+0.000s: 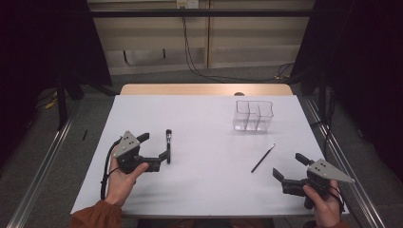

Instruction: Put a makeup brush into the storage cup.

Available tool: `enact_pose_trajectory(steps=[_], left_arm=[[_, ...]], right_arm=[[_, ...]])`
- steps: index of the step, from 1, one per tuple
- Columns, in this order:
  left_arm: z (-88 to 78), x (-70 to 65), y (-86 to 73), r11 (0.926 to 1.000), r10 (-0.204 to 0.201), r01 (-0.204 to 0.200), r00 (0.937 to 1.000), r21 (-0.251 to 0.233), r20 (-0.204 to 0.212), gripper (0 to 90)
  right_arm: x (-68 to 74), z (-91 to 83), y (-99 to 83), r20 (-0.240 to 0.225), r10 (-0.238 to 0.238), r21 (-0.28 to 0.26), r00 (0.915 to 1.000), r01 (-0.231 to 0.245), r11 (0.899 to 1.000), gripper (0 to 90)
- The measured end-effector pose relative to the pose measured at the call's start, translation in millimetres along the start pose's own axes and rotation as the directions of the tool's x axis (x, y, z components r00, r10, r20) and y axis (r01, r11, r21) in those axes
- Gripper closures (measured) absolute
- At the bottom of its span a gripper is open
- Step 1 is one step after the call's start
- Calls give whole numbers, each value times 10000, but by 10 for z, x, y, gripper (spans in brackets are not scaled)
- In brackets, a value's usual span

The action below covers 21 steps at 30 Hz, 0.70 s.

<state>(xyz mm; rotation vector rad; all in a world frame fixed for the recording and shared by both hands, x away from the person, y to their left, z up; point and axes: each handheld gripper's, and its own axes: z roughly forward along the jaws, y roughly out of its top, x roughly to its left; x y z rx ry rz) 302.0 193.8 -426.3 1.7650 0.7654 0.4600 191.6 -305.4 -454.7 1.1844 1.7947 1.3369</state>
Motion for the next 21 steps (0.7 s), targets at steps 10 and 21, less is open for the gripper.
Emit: enact_pose_trajectory(steps=[10,21], left_arm=[[113,48,102,9995,-34,38,9999,300,-120,28],[335,126,186,9987,159,-143,9994,481,-319,29]], right_arm=[[-2,3,0,-9,-46,6,10000,46,10000,1],[3,6,0,-64,-94,50,9999,94,9999,1]])
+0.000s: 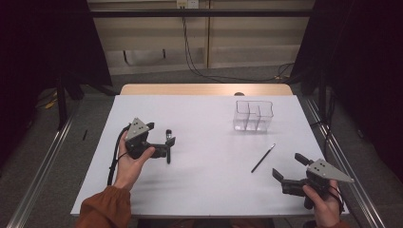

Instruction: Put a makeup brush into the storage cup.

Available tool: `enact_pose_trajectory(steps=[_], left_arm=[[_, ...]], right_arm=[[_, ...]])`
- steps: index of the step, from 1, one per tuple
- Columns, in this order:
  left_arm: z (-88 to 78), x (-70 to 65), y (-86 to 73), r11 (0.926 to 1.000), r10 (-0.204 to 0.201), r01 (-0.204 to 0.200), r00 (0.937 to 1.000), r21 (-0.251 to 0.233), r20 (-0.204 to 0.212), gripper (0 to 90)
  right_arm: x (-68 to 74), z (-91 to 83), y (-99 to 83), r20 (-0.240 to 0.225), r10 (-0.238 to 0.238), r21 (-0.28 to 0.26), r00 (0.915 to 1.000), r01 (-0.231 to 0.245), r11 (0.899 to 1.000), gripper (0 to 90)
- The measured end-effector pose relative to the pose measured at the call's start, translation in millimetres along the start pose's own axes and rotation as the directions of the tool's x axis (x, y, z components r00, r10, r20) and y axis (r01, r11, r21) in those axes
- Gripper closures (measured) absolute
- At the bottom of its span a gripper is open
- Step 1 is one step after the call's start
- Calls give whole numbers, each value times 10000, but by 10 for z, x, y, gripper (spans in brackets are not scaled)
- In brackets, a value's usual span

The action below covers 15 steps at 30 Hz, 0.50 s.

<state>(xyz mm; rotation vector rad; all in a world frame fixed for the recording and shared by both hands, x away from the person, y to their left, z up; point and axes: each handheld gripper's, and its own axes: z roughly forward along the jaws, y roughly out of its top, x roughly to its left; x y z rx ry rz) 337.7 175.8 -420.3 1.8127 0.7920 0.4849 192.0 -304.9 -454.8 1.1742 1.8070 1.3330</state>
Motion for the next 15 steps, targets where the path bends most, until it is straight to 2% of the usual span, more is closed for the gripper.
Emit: enact_pose_trajectory(steps=[3,6,15], left_arm=[[68,50,23,10000,-66,67,9999,27,-85,29],[117,78,46,9998,-51,48,9998,-174,-181,28],[245,141,119,9994,-230,235,9995,269,-193,29]], right_arm=[[-2,0,0,-23,1,-15,10000,-1,10000,1],[-3,1,-1,-16,37,-14,10000,-37,10000,1],[-4,3,-2,-10,26,3,10000,-26,10000,1]])
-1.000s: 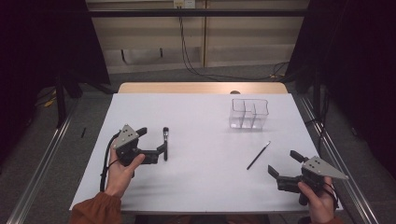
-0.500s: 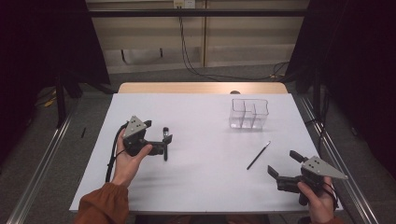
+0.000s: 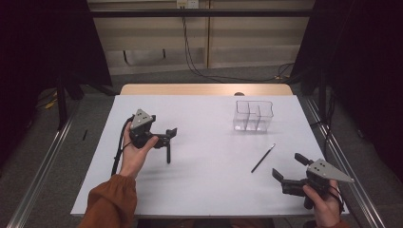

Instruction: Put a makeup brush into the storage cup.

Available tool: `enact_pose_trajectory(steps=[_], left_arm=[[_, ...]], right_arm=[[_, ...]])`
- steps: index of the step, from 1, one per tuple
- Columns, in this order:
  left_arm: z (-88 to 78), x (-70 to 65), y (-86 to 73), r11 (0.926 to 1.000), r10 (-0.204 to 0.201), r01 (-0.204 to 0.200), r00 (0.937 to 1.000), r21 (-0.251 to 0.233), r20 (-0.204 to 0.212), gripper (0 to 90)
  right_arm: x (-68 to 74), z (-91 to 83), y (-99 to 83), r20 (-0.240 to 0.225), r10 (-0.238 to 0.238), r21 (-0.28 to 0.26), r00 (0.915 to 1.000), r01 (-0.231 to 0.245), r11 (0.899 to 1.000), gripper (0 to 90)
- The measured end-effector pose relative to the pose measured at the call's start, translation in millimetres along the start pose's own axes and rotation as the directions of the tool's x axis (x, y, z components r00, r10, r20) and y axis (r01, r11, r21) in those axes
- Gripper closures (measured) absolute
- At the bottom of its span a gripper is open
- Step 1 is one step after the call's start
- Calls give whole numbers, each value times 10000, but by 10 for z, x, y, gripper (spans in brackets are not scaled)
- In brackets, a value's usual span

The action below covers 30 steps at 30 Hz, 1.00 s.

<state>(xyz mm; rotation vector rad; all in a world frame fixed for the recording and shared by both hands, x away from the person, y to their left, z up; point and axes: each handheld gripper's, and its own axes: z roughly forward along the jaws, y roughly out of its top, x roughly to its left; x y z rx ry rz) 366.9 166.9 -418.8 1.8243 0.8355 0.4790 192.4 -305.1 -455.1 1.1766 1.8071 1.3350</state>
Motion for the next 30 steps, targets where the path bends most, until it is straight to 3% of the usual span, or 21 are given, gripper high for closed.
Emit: enact_pose_trajectory(steps=[5,9,12,16,20,24,26,28,30], left_arm=[[60,47,-19,9997,-195,196,9998,126,-35,29],[109,99,-44,9989,-47,63,9994,467,-351,29],[143,135,-7,9965,96,-83,9998,826,-155,30],[189,151,14,9969,136,-110,9994,785,-328,30],[246,172,-41,9864,284,-218,9989,1629,-384,31],[276,180,-26,9816,103,-10,9988,1910,-478,40],[295,207,36,9666,199,-117,9994,2560,-298,41],[313,225,71,9622,-93,159,9996,2717,-253,49],[335,223,93,9521,-77,176,9994,3054,-335,59]], right_arm=[[-1,0,0,-6,-9,7,10000,9,10000,1],[-2,4,-2,-13,-37,8,10000,37,10000,1],[-3,7,-2,-1,-39,13,10000,39,10000,1],[-3,6,-2,-7,-48,10,10000,48,10000,1],[-4,3,-4,-4,-50,28,10000,50,10000,1],[0,10,-4,-13,-15,50,10000,16,10000,1],[-1,9,-4,-29,-83,61,10000,84,9999,1],[2,10,-3,-28,-55,59,10000,55,10000,1],[3,9,-3,-19,-36,42,10000,36,10000,1]])
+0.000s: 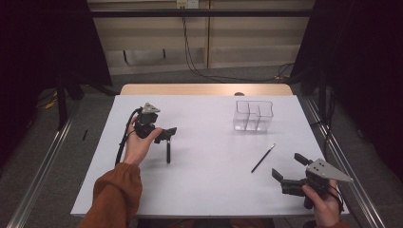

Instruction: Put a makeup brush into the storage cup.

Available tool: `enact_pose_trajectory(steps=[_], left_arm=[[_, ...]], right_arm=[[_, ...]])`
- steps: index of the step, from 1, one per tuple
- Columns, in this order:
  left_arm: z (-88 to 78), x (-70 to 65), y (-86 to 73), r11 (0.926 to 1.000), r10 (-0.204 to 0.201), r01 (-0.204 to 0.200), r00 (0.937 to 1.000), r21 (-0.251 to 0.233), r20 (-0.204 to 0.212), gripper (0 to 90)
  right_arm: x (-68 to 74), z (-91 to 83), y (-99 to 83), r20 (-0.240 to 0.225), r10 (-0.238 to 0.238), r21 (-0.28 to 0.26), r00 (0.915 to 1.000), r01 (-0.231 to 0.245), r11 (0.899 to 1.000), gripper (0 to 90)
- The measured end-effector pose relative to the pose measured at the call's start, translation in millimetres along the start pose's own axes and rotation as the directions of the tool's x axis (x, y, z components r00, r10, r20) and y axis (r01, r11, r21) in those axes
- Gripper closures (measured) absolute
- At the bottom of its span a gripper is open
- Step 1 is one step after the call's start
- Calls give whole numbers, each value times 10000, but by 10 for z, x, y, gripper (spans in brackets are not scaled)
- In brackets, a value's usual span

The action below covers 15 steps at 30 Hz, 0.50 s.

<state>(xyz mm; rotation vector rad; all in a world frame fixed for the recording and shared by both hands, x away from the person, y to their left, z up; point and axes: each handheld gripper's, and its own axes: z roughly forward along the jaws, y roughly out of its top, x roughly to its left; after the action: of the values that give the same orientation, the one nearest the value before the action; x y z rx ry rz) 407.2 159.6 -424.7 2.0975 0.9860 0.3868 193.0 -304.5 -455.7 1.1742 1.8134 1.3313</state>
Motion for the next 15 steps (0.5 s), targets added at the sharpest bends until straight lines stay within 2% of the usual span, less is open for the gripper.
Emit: enact_pose_trajectory(steps=[2,6,8,9,11,13,15], left_arm=[[28,-19,22,9979,212,-210,9998,616,-24,67],[64,-52,60,9921,34,-30,10000,1254,-35,73],[84,-66,89,9840,100,-86,9999,1782,-69,78],[94,-71,95,9834,-4,12,10000,1817,-43,81],[109,-74,110,9752,-33,42,10000,2211,-45,81],[126,-76,112,9706,-130,135,9999,2405,-39,81],[150,-64,104,9625,-479,423,9987,2681,147,83]], right_arm=[[-1,-2,-1,6,9,5,10000,-9,10000,1],[-2,-2,-2,2,9,15,10000,-9,10000,1],[0,-1,-1,-13,-5,14,10000,5,10000,1],[1,-1,-1,-19,-12,21,10000,12,10000,1],[2,-1,-1,-20,-38,21,10000,38,10000,1],[2,-1,-2,-20,-39,25,10000,40,10000,1],[3,-2,-2,-18,-25,41,10000,25,10000,1]])
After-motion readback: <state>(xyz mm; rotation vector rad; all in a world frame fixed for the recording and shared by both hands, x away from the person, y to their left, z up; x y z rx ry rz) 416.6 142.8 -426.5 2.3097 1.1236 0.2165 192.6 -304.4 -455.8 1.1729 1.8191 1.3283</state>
